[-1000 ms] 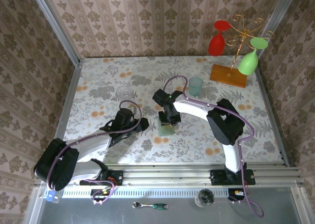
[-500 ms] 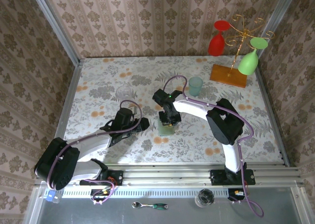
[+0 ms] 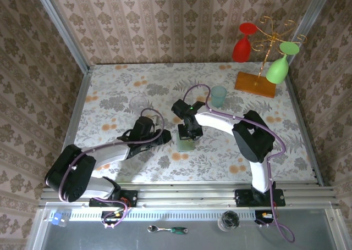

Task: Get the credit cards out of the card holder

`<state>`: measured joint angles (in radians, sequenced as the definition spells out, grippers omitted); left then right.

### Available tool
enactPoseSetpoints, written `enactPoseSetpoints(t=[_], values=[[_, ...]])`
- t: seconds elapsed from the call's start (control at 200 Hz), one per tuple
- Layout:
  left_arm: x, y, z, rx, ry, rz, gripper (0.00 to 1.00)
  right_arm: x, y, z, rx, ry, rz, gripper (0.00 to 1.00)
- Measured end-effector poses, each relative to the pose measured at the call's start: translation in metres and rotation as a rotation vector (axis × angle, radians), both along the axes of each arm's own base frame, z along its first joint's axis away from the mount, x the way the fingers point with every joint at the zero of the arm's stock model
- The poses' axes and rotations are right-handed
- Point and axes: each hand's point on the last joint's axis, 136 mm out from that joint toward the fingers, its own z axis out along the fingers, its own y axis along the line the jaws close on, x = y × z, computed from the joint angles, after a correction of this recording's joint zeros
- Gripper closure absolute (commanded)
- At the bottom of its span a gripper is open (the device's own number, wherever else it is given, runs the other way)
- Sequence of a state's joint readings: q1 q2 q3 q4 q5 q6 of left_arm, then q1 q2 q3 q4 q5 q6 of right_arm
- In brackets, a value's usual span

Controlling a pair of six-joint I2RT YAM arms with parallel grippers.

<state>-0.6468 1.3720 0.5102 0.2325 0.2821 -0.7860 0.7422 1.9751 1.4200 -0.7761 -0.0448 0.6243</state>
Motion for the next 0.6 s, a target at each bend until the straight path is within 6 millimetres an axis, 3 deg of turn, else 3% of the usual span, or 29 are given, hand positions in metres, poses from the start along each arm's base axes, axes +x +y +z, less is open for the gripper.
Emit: enactPoseSetpoints(t=[0.23, 0.38, 0.6], values=[[0.005, -0.020, 0.003, -0.045, 0.035, -0.055, 0.90, 0.000, 0.001, 0.001, 0.093, 0.008, -0.040, 1.00], [0.004, -0.023, 0.000, -0.065, 0.067, -0.065, 0.99, 0.004, 0.015, 0.004, 0.194, 0.025, -0.079, 1.00], [0.012, -0.017, 0.004, -0.114, 0.097, -0.027, 1.00, 0.010, 0.035, 0.007, 0.305, 0.025, -0.123, 1.00]])
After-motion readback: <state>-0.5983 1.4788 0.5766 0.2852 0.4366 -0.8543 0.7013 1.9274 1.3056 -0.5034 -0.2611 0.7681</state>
